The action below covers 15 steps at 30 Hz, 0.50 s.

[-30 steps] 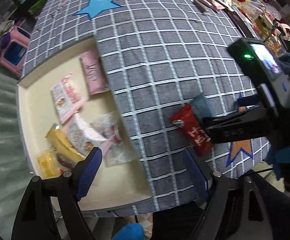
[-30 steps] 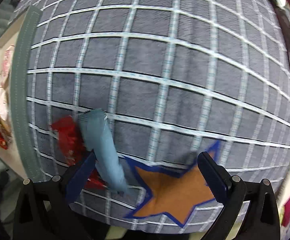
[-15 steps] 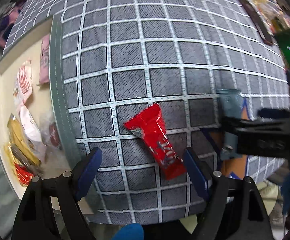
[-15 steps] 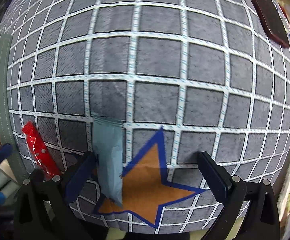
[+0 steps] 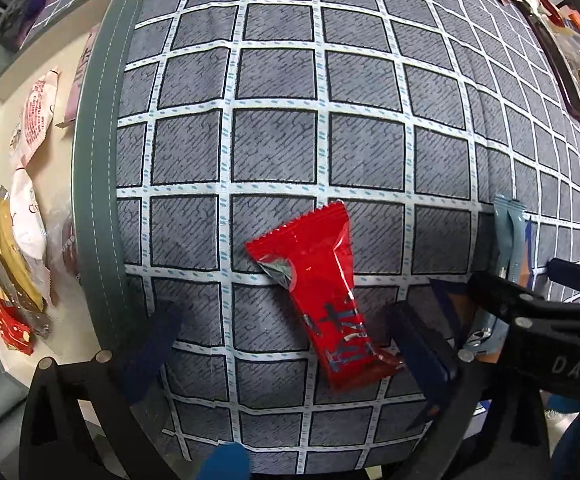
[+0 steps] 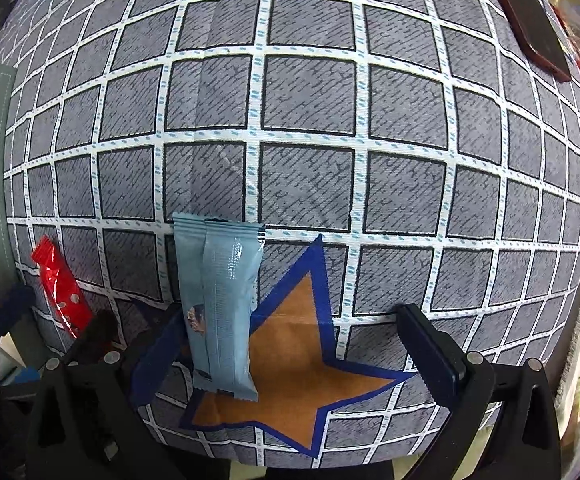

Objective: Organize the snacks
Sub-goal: 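Grasp the red wrapped bar with the left tool while the right tool grasps the light blue bar, then carry both bars over the cream tray and open both tools to drop them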

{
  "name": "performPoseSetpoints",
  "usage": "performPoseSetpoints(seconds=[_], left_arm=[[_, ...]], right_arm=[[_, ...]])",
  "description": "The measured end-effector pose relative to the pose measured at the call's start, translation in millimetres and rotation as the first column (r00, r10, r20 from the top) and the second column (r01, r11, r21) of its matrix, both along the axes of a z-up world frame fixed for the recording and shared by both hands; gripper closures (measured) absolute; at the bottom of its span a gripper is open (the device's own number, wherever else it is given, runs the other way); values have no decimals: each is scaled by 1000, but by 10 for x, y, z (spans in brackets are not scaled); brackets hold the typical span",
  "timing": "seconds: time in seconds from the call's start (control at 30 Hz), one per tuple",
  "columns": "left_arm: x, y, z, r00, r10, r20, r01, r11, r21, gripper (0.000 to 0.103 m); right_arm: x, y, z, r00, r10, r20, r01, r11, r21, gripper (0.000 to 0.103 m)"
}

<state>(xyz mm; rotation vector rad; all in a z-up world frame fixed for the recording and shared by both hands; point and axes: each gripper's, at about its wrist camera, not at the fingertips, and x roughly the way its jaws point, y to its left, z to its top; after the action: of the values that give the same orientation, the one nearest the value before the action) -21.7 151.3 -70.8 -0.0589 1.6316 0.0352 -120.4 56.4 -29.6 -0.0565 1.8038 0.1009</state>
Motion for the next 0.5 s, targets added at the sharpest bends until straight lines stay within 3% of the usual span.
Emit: performPoseSetpoints(seconds=[0.07,0.17,0.23,0.33,0.37,0.47,0.5], left_arm=[[-14,60,-23,1000,0,-8,0,1000,-1,0],[127,-41,-25,995,-50,-89,50,999,-5,0],[210,-180,29,992,-98,-85,98,995,-5,5],[159,-305,145,987,-157,-29,157,988,-2,27],[150,-351,171,985,-173,-16,173,985,0,41],[139,-439,222,974,-225,2,225,974,-3,78],[153,-428,224,973,-229,-4,229,973,-14,81]], right_arm=[[38,2,87,1000,5,-11,-5,1000,-2,0],[72,55,91,999,-24,-47,24,1000,3,1],[43,62,100,999,-19,-31,19,1000,1,12],[11,113,219,1000,15,-1,-15,1000,4,53],[3,123,260,999,32,10,-32,999,10,79],[-24,28,292,1000,-1,-2,2,995,98,78],[-35,-34,299,999,-35,-12,36,990,139,78]])
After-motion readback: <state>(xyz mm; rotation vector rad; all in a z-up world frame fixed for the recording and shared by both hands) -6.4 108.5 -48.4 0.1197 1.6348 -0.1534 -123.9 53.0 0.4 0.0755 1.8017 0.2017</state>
